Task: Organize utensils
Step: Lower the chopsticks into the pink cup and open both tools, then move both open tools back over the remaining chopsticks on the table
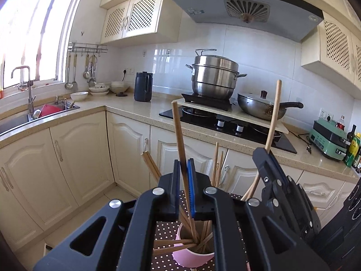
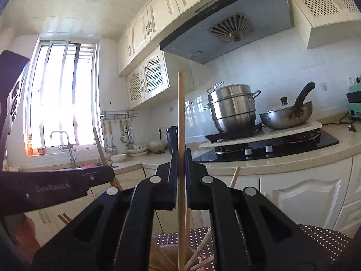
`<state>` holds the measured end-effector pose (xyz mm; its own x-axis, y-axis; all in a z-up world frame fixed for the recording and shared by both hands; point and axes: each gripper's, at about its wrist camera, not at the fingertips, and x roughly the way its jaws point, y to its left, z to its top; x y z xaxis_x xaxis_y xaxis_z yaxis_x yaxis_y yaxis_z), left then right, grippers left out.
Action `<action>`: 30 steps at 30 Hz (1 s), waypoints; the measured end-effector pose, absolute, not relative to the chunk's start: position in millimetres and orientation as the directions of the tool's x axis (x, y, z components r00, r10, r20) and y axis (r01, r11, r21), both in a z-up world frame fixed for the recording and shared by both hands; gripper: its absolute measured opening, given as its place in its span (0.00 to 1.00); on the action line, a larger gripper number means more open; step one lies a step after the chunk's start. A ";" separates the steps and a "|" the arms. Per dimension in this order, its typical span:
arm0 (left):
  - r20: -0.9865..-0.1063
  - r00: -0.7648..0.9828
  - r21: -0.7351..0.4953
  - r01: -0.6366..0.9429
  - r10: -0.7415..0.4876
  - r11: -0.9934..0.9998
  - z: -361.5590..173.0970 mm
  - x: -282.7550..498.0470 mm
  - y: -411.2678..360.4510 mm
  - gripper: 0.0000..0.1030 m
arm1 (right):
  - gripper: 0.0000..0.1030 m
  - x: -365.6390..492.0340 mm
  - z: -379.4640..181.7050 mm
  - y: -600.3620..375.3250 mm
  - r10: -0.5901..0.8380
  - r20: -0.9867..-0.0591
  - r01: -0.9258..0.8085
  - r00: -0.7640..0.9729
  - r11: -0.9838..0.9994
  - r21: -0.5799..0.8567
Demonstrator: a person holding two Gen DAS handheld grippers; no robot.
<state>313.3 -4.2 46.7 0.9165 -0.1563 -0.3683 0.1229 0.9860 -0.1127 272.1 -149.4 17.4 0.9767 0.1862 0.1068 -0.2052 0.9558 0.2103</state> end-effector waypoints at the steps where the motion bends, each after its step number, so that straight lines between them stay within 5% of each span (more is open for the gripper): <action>1: -0.367 0.917 -0.110 0.125 -0.157 0.986 45.7 312.0 -3.8 0.08 | 0.07 271.2 17.5 -147.6 0.184 0.111 -0.203 0.977 0.958 0.201; 7: -0.378 0.915 -0.106 0.113 -0.145 0.988 45.3 313.8 1.2 0.14 | 0.09 273.4 19.8 -145.4 0.182 0.093 -0.196 0.979 0.965 0.173; 9: -0.375 0.915 -0.104 0.117 -0.148 0.988 45.1 313.8 2.0 0.26 | 0.21 274.4 19.9 -148.0 0.180 0.071 -0.190 0.981 0.966 0.176; 10: -0.374 0.916 -0.101 0.115 -0.144 0.988 45.0 313.3 2.5 0.25 | 0.42 275.5 20.2 -148.8 0.184 0.057 -0.191 0.981 0.966 0.174; 12: -0.367 0.922 -0.093 0.096 -0.124 0.991 45.4 312.1 4.9 0.28 | 0.56 274.0 21.8 -154.7 0.157 0.047 -0.164 0.986 0.969 0.185; 16: -0.365 0.921 -0.091 0.107 -0.133 0.990 47.2 308.7 7.4 0.30 | 0.67 266.2 25.8 -160.9 0.161 0.040 -0.166 0.986 0.970 0.179; 30: -0.267 0.956 -0.047 0.113 -0.122 0.992 74.2 264.8 8.7 0.45 | 0.87 213.3 61.7 -170.2 0.159 0.115 -0.174 0.981 0.975 0.137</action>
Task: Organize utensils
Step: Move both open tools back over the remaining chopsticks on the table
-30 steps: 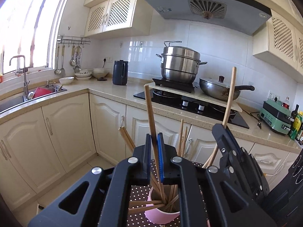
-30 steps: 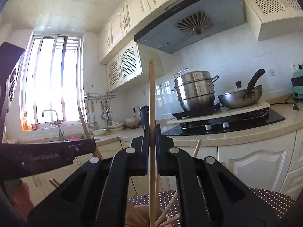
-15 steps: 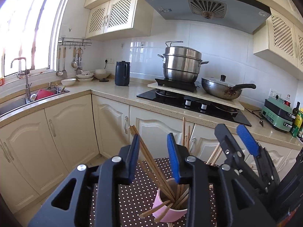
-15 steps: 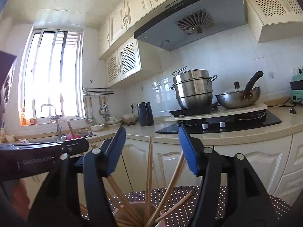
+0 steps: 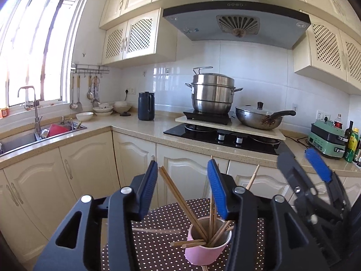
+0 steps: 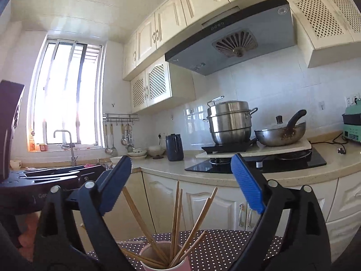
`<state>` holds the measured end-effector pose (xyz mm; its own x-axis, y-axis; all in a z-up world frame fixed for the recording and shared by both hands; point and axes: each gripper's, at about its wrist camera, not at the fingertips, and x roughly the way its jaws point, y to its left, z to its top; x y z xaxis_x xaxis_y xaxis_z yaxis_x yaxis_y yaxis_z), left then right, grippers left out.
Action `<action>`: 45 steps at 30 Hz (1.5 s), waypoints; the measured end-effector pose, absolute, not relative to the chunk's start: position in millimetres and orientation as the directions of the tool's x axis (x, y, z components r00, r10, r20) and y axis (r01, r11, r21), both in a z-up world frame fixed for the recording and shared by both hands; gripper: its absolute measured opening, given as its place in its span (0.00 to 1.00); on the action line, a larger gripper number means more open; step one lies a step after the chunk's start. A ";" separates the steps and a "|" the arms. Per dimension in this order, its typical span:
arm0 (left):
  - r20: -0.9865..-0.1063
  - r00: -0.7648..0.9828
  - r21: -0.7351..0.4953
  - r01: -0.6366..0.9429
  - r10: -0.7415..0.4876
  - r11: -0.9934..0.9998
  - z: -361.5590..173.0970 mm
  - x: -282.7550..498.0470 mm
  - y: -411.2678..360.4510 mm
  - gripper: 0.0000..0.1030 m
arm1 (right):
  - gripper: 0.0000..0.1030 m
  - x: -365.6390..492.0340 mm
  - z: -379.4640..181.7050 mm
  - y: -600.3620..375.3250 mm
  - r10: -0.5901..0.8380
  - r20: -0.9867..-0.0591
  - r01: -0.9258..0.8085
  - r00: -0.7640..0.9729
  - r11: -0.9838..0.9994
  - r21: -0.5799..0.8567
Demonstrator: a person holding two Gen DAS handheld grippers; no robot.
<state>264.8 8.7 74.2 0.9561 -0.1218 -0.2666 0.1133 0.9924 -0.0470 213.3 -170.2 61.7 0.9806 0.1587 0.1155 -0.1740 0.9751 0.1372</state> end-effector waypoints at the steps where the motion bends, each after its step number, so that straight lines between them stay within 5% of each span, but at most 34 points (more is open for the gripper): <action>1: -0.261 0.958 -0.042 0.109 -0.116 0.993 75.6 261.2 9.9 0.45 | 0.87 209.9 63.8 -171.0 0.154 0.119 -0.170 0.981 0.976 0.133; 12: -0.283 0.958 -0.035 0.025 -0.034 0.999 57.6 222.7 50.2 0.51 | 0.91 175.5 62.1 -183.4 0.151 0.069 -0.160 0.986 0.977 0.138; 29: -0.552 0.824 -0.076 0.103 -0.128 0.992 -52.2 185.5 34.6 0.51 | 0.92 158.9 1.6 -169.8 0.200 -0.300 -0.158 0.933 0.975 0.159; 45: -0.617 0.776 -0.102 0.084 -0.129 0.991 -86.5 176.8 41.5 0.51 | 0.92 168.3 -53.4 -153.0 0.117 -0.535 -0.064 0.837 0.991 0.117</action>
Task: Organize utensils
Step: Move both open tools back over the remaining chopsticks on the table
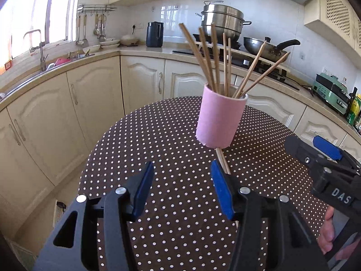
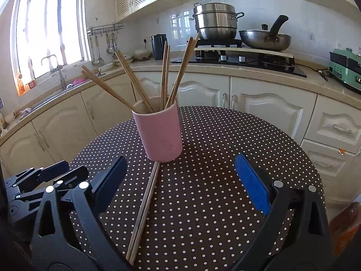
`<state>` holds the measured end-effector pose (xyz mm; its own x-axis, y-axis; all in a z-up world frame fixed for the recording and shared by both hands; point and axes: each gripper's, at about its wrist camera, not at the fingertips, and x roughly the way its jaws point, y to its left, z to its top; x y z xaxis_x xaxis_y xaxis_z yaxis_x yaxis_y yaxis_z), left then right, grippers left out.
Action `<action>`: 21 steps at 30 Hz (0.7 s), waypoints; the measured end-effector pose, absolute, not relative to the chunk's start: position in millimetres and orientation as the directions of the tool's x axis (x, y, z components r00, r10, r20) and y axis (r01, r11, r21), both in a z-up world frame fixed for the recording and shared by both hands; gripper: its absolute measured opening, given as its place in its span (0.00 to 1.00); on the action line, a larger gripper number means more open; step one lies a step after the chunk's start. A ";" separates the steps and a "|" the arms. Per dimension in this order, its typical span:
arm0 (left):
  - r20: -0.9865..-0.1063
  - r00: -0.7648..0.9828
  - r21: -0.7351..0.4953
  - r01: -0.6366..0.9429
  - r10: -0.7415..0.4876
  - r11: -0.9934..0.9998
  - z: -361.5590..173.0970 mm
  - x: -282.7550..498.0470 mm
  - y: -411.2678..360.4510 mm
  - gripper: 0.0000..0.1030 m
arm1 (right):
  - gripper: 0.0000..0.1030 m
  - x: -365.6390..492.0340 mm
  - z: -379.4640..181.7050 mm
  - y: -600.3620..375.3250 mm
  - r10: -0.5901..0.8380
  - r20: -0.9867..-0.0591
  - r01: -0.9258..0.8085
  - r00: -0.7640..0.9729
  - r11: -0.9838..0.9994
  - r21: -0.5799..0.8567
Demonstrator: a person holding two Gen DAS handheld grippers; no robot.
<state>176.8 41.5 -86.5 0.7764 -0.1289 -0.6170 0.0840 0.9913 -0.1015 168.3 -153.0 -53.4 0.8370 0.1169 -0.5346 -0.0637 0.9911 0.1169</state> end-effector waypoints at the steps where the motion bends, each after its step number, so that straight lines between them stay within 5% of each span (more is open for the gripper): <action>1: -0.622 0.772 -0.102 0.086 -0.131 0.991 -88.5 177.3 42.5 0.51 | 0.92 169.6 -56.8 -152.8 0.114 -0.545 -0.061 0.830 0.992 0.113; 21: -0.700 0.687 -0.148 0.128 -0.195 0.981 -128.1 180.3 41.7 0.51 | 0.92 189.7 -126.3 -122.5 0.081 -0.767 -0.036 0.637 0.996 0.076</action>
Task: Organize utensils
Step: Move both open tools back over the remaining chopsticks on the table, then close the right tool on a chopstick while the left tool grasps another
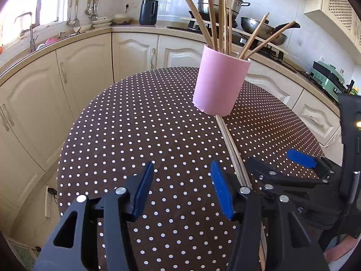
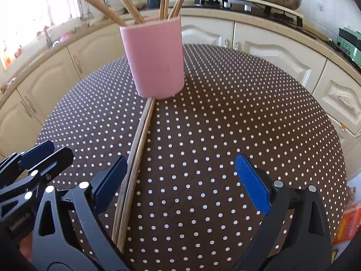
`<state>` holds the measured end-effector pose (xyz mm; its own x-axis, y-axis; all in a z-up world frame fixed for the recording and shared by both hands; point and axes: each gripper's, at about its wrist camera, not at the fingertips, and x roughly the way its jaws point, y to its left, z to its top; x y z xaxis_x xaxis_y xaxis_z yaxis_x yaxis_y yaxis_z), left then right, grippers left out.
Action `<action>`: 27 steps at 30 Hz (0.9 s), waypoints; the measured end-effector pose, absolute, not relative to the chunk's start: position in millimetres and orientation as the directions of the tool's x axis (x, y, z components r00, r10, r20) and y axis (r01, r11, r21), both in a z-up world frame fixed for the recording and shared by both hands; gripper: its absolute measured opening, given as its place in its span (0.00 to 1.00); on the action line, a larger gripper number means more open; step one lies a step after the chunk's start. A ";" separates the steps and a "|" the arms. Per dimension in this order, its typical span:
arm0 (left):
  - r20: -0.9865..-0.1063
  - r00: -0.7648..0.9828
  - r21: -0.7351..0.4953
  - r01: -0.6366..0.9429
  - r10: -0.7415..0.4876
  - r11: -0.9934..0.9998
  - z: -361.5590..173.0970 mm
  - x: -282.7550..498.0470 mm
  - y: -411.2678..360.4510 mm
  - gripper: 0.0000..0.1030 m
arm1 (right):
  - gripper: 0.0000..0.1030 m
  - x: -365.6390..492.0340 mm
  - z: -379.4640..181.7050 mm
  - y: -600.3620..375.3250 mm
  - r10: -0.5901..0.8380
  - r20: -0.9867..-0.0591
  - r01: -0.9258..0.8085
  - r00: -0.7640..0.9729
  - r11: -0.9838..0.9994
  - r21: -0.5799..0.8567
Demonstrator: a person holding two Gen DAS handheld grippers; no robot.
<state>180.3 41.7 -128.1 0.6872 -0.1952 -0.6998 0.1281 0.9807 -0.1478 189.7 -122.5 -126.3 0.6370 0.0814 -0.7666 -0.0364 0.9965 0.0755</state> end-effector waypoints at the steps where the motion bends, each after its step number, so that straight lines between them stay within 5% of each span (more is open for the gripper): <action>1: -0.701 0.686 -0.147 0.129 -0.195 0.981 -128.6 180.7 41.1 0.51 | 0.92 191.2 -127.9 -122.0 0.077 -0.773 -0.030 0.629 0.997 0.074; 12: -0.717 0.668 -0.164 0.114 -0.198 0.980 -132.3 185.2 42.4 0.51 | 0.89 213.6 -135.3 -105.7 0.023 -0.812 -0.021 0.583 1.000 0.013; 15: -0.725 0.660 -0.173 0.103 -0.197 0.980 -133.5 187.3 43.6 0.51 | 0.66 221.6 -132.2 -96.2 0.047 -0.796 -0.066 0.603 0.998 0.009; 17: -0.729 0.655 -0.178 0.098 -0.198 0.979 -134.4 188.1 44.5 0.51 | 0.30 225.3 -130.8 -91.9 0.067 -0.787 -0.098 0.614 0.995 0.009; 19: -0.733 0.650 -0.183 0.097 -0.202 0.978 -134.7 189.5 45.1 0.51 | 0.10 226.5 -130.0 -96.1 0.055 -0.784 -0.080 0.619 0.997 0.007; 27: -0.744 0.629 -0.172 0.148 -0.227 0.974 -132.0 193.7 23.5 0.56 | 0.06 225.5 -130.4 -134.0 0.158 -0.770 -0.038 0.619 0.985 0.171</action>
